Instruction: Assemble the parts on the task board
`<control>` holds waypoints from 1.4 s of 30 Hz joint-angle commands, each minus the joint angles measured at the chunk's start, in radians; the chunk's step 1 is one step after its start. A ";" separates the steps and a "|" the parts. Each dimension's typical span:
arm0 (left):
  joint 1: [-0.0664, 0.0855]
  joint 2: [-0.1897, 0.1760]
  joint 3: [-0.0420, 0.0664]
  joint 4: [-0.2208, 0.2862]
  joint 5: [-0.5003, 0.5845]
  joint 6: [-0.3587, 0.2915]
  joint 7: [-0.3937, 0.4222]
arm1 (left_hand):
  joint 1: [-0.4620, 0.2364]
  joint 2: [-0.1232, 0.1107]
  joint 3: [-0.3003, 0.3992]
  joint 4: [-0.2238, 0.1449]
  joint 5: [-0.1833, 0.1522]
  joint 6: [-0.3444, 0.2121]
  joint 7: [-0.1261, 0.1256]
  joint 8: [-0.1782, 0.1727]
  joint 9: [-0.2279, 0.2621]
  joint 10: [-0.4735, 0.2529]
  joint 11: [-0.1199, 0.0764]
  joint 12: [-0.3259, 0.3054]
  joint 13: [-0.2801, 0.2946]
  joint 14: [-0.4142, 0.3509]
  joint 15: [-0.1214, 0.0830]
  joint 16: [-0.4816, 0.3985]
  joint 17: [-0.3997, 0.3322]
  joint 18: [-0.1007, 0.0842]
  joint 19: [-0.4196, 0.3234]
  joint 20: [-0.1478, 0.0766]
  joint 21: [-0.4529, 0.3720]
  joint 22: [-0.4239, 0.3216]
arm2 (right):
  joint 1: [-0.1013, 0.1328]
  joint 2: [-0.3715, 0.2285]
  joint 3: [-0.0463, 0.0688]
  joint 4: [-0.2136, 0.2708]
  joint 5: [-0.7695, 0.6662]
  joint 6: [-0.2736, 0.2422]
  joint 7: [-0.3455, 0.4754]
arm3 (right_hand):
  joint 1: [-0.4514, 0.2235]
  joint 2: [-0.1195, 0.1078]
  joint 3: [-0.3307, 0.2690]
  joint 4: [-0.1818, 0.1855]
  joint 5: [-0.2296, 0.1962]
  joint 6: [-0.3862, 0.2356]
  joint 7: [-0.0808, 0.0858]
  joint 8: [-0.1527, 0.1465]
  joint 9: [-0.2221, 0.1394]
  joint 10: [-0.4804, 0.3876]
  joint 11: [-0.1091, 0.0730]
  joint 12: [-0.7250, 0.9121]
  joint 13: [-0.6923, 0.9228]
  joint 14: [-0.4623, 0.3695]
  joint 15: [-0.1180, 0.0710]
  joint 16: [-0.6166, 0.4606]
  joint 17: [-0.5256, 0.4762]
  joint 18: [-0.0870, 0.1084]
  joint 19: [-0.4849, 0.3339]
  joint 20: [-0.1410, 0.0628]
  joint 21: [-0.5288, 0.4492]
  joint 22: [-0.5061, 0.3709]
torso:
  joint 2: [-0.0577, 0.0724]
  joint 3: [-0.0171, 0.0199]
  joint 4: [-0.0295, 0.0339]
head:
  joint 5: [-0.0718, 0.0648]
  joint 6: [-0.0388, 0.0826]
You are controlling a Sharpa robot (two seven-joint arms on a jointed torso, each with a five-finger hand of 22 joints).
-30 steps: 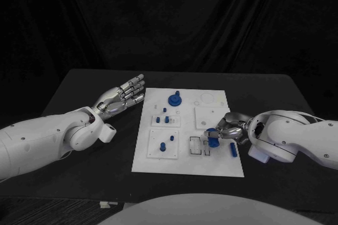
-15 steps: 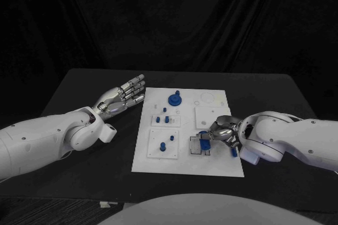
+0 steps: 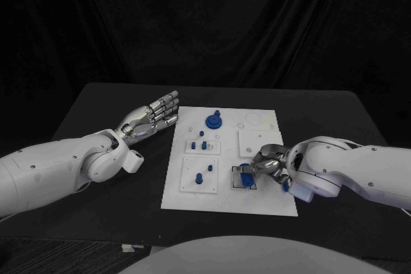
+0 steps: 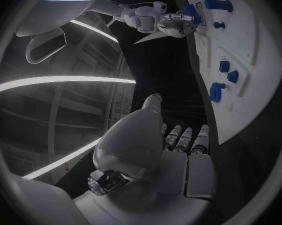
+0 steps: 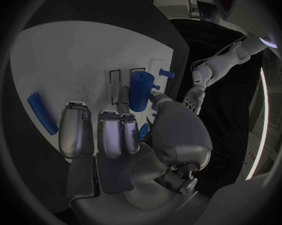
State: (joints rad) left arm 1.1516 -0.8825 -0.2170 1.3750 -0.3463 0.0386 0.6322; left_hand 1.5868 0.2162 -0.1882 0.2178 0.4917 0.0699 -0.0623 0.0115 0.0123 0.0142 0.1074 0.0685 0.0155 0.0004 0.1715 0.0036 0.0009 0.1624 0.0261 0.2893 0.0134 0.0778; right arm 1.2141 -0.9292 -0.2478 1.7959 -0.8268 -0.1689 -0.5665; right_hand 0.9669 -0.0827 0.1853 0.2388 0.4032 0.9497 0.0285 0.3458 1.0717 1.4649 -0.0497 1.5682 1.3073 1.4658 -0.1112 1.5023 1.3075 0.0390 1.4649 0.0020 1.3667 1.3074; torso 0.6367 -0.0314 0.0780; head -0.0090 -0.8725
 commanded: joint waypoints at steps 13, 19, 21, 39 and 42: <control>-0.002 0.001 0.001 0.000 0.006 0.015 0.008 | 0.003 0.009 0.002 -0.003 0.006 -0.003 0.009 0.003 0.002 -0.002 0.009 0.004 0.000 0.000 0.005 -0.004 -0.001 0.015 0.006 -0.001 0.005 0.001 | -0.003 0.009 0.000 -0.009 0.002 0.047 -0.033 | -0.064 0.018 -0.087 0.045 -0.204 -0.017 0.003 0.005 -0.017 0.106 0.008 0.003 0.263 0.072 0.010 -0.009 0.077 0.016 0.010 0.009 -0.022 0.190 | -0.001 0.0015 -0.0007 | 0.001 0.000; -0.003 0.002 0.001 -0.001 0.006 0.017 0.007 | 0.003 0.009 0.002 -0.003 0.006 -0.003 0.009 0.003 0.002 -0.002 0.009 0.004 0.000 0.000 0.005 -0.004 -0.001 0.015 0.006 -0.001 0.005 0.001 | -0.003 0.011 0.000 -0.011 0.002 0.048 -0.032 | -0.076 0.024 -0.103 0.048 -0.235 -0.019 0.003 0.007 -0.019 0.106 0.009 0.003 0.263 0.071 0.011 -0.009 0.075 0.016 0.009 0.010 -0.025 0.189 | -0.002 0.0014 -0.0014 | 0.002 0.000; -0.003 0.002 0.001 -0.001 0.006 0.018 0.006 | 0.003 0.010 0.002 -0.003 0.005 -0.002 0.011 0.003 0.002 -0.002 0.009 0.004 0.000 0.000 0.006 -0.004 -0.001 0.015 0.006 -0.001 0.005 0.001 | -0.003 0.012 0.000 -0.011 0.002 0.049 -0.032 | -0.079 0.025 -0.108 0.048 -0.246 -0.020 0.003 0.008 -0.020 0.106 0.009 0.003 0.263 0.071 0.011 -0.009 0.075 0.016 0.010 0.010 -0.025 0.189 | -0.002 0.0016 -0.0016 | 0.002 0.000; -0.004 -0.001 0.001 -0.001 0.006 0.025 0.002 | 0.002 0.011 0.003 -0.004 0.005 -0.001 0.016 0.004 0.002 -0.002 0.010 0.004 0.000 0.000 0.007 -0.004 -0.001 0.015 0.006 -0.001 0.005 0.001 | -0.003 -0.006 0.000 0.000 0.002 -0.012 0.013 | -0.136 0.032 -0.185 0.051 -0.318 -0.020 0.002 0.027 -0.022 0.106 0.007 0.003 0.263 0.073 0.010 -0.007 0.080 0.015 0.014 0.009 -0.021 0.192 | -0.001 0.0018 -0.0017 | 0.005 0.000; -0.005 -0.002 0.001 0.000 0.006 0.026 0.002 | 0.002 0.011 0.003 -0.004 0.005 -0.001 0.016 0.004 0.002 -0.002 0.010 0.004 0.000 0.000 0.007 -0.004 -0.001 0.015 0.006 -0.001 0.005 0.001 | -0.003 -0.019 0.000 0.012 -0.012 -0.022 0.035 | -0.097 0.037 -0.199 0.038 -0.276 -0.021 -0.001 0.040 -0.016 0.106 0.005 0.003 0.263 0.074 0.008 -0.004 0.086 0.014 0.016 0.007 -0.018 0.193 | -0.002 0.0023 -0.0022 | 0.008 0.000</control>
State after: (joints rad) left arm 1.1482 -0.8849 -0.2170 1.3726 -0.3463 0.0512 0.6248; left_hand 1.5868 0.2162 -0.1883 0.2179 0.4917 0.0661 -0.0514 0.0115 0.0129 0.0106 0.1110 0.0685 0.0156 0.0004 0.1715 0.0037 0.0013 0.1625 0.0261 0.2893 0.0134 0.0778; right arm 1.2136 -0.9432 -0.2477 1.8004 -0.8267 -0.1566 -0.5626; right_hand 0.8612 -0.0468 -0.0094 0.2748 0.1231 0.9303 0.0305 0.3847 1.0537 1.4649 -0.0497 1.5682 1.3079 1.4651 -0.1052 1.4985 1.3073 0.0390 1.4685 0.0056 1.3439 1.3080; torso 0.6358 -0.0294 0.0763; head -0.0030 -0.8725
